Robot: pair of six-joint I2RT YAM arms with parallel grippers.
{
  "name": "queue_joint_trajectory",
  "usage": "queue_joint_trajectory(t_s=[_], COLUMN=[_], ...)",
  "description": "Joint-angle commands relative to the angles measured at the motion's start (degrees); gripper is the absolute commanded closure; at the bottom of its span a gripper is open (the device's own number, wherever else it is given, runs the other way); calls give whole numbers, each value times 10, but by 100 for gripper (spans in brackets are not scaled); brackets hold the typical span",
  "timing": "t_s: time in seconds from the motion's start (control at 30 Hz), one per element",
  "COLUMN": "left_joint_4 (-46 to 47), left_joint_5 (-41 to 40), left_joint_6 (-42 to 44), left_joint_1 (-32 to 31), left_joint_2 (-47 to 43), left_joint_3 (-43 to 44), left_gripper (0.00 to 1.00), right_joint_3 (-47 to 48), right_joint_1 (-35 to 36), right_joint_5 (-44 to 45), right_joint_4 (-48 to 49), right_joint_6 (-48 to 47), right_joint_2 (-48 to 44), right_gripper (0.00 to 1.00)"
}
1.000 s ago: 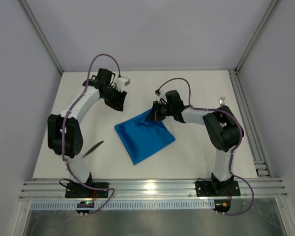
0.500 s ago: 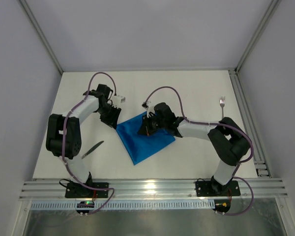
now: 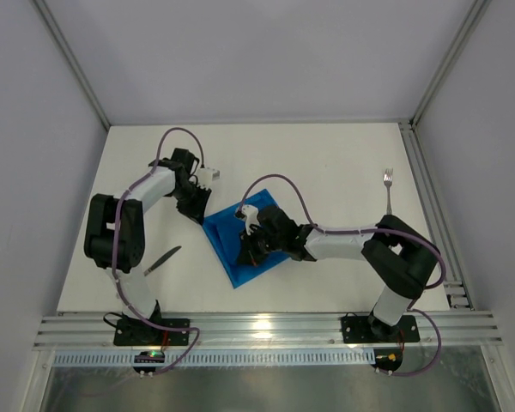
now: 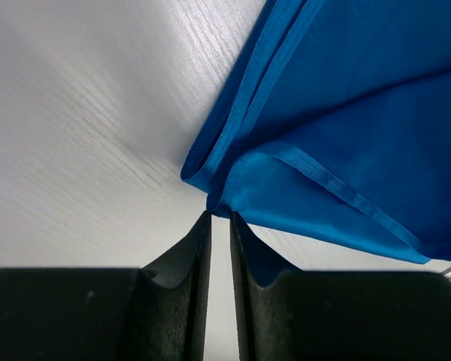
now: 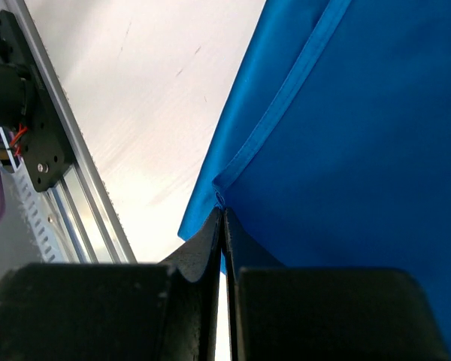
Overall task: Fold the napkin into a case and place the utensils inside
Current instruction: Fold the square-folded napkin at the center of the board.
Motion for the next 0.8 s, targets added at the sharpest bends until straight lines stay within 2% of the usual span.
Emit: queue_joint_trajectory(t_s=[0.0,0.47,0.77], left_joint_4=[17,28,33], left_joint_5=[3,-5,-5], left_joint_6=[-6,-13,-16], left_joint_1=[0,0,-1], left_joint_2=[7,13,12], left_joint_3=[1,-3,-11], left_gripper=[84,90,91], right_joint_3=[-9,-23,-24], right_joint_1=[14,58,95], right_joint_5=[28,46,64], right_joint_4=[19,22,26], right_joint_6=[-12,-25,-18], right_joint_2=[-31,-57,-34], right_gripper=[96,96,96])
